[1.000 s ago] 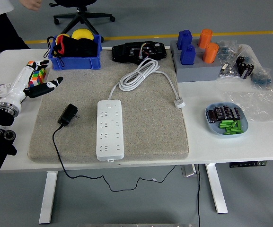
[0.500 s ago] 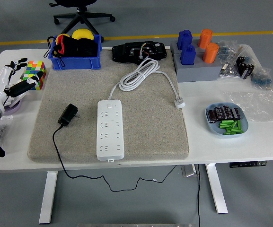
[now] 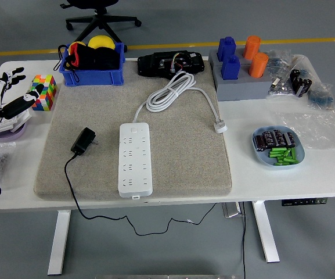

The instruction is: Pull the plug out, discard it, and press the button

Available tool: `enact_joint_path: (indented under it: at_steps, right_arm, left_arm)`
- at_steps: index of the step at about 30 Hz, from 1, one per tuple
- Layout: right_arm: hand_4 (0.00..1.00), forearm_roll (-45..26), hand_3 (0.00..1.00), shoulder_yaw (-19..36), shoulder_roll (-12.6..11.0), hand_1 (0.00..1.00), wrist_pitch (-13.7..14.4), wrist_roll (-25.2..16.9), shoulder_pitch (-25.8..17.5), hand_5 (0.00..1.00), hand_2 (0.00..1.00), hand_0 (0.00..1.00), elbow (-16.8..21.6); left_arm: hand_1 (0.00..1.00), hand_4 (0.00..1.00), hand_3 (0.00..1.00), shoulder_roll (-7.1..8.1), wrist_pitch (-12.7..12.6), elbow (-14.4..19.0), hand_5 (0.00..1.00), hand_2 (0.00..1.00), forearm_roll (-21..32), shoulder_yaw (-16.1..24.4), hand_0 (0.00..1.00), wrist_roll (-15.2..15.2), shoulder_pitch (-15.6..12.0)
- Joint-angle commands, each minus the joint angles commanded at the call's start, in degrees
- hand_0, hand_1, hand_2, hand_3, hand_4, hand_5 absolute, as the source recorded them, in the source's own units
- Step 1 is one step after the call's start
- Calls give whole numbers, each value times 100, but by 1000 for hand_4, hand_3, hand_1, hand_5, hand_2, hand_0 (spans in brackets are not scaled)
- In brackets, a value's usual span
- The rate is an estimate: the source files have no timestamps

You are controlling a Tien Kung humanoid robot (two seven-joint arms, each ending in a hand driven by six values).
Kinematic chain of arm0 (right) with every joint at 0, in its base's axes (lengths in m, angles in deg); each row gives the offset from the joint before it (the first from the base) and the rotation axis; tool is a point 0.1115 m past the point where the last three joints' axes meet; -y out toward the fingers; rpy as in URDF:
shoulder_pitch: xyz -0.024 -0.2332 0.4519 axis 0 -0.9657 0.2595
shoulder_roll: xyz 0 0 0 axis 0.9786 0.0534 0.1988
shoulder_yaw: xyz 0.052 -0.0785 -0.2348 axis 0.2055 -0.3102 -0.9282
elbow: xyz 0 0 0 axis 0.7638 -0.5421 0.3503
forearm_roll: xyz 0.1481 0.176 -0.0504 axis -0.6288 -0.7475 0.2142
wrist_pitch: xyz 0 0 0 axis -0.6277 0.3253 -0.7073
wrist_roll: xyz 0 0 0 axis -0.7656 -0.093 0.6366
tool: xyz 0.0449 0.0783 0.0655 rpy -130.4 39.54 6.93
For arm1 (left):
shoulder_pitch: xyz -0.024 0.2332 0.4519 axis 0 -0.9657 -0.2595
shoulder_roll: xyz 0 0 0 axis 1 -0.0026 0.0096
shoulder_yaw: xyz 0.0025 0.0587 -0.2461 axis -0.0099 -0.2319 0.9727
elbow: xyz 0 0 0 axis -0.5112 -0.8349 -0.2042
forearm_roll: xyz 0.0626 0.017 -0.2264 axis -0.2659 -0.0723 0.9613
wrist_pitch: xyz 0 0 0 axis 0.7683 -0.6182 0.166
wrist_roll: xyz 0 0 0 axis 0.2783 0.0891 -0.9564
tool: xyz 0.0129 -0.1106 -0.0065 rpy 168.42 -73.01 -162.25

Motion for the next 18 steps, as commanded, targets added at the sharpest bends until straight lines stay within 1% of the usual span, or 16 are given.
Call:
enact_joint_path:
  at_steps: [6,18]
  right_arm:
    - [743,-15,643,-45,-18,678,-4,1,10,584,659,728,1]
    - [743,-31,644,-64,-34,679,-14,16,-6,586,660,728,-10]
  left_arm:
    - [832,785,854,2,4,-27,514,784,-39,65,878,-37,37]
    - [834,787,846,14,41,-12,503,784,-32,41,878,-59,17]
